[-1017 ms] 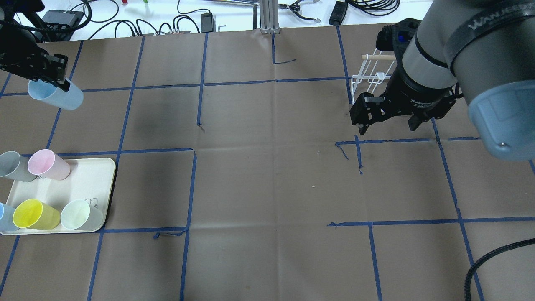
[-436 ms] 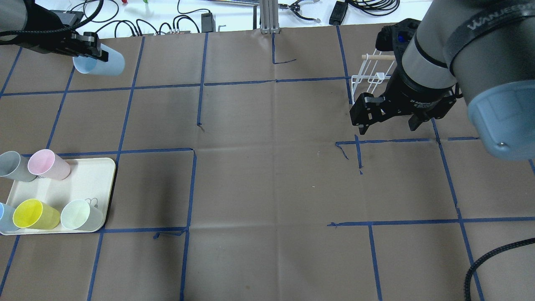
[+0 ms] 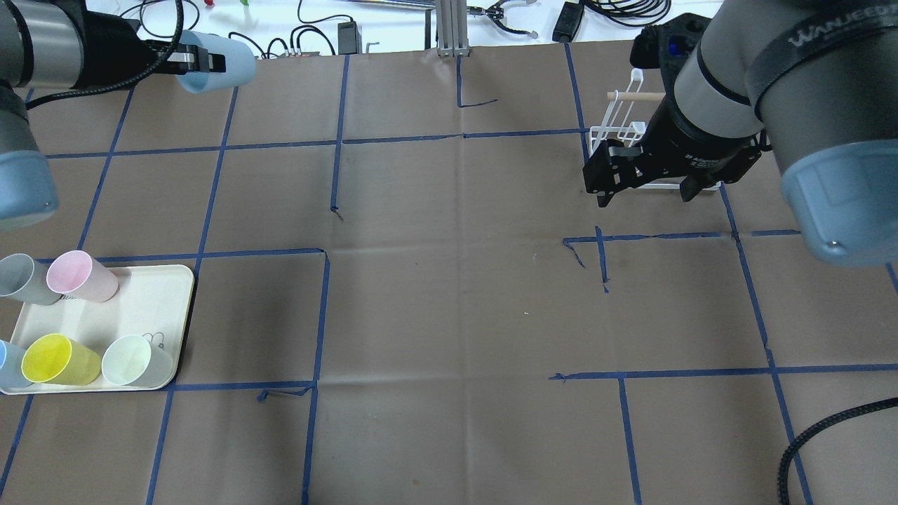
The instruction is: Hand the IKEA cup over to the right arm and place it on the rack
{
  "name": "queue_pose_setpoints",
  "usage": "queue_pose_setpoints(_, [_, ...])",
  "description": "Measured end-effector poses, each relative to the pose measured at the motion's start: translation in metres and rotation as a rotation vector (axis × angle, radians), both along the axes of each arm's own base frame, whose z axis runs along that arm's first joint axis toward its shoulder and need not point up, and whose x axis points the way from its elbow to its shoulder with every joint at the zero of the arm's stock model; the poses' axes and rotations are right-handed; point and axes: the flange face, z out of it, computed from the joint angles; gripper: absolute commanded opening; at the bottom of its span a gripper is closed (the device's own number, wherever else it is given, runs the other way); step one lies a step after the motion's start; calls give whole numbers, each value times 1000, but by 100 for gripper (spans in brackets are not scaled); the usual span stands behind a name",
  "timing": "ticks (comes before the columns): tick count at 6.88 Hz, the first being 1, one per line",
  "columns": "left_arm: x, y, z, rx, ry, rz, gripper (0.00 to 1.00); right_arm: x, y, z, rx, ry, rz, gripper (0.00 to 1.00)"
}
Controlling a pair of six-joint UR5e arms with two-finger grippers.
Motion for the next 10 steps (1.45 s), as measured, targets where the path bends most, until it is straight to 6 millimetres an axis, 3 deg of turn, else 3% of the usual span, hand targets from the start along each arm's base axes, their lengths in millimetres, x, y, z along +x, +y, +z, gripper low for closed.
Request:
queue_pose_setpoints(2, [-28, 9, -23, -144, 65, -112, 0, 10, -37, -15, -99, -108, -97, 100])
queue_pose_setpoints(5, [-93, 16, -66, -263, 122, -276, 0, 34, -79, -38, -190, -426, -355, 100])
queue_pose_setpoints(7, [-112, 25, -78, -329, 209, -291, 4, 44, -74, -62, -242, -656, -542, 100])
queue_pose_setpoints(10, [-141, 61, -92, -366, 309, -281, 3, 47, -37, -86, -297, -951, -792, 100])
